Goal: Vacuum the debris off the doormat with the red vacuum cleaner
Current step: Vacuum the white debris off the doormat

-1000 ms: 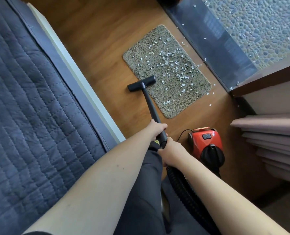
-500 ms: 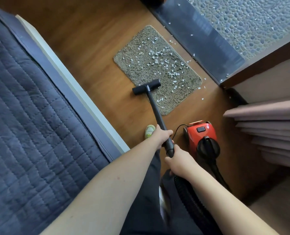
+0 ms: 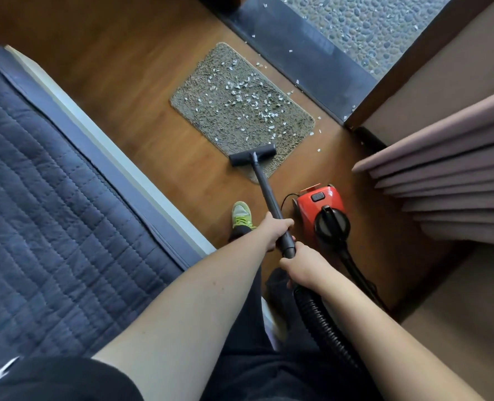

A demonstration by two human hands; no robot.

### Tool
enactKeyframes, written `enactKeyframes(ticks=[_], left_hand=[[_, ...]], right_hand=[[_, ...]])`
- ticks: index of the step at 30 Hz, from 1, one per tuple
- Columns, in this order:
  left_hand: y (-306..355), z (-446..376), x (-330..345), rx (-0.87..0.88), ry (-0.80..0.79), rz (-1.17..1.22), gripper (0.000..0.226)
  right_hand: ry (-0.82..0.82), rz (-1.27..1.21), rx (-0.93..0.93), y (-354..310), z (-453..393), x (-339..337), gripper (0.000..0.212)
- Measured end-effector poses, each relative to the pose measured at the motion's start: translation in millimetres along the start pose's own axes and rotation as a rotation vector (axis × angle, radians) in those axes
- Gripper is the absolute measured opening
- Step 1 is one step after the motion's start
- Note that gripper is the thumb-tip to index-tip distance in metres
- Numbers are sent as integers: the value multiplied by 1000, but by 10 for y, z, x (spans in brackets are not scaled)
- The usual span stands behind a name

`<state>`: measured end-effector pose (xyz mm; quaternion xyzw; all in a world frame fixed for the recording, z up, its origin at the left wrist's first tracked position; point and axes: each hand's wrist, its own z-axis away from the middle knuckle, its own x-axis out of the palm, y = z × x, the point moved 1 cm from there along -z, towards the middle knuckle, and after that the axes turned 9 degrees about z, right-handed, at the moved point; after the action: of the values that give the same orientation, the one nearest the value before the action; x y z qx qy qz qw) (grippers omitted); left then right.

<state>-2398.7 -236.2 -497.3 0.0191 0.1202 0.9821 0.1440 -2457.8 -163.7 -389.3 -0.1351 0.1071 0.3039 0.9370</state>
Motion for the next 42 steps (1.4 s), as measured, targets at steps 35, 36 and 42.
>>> enactKeyframes(ticks=[35, 36, 42], left_hand=[[-287, -145, 76, -22, 58, 5, 70], [-362, -125, 129, -29, 62, 14, 73], [-854, -191, 334, -54, 61, 41, 97]], right_hand=[[-48, 11, 65, 134, 7, 87, 57], [-42, 39, 55, 213, 50, 86, 56], [-62, 81, 41, 554, 291, 161, 53]])
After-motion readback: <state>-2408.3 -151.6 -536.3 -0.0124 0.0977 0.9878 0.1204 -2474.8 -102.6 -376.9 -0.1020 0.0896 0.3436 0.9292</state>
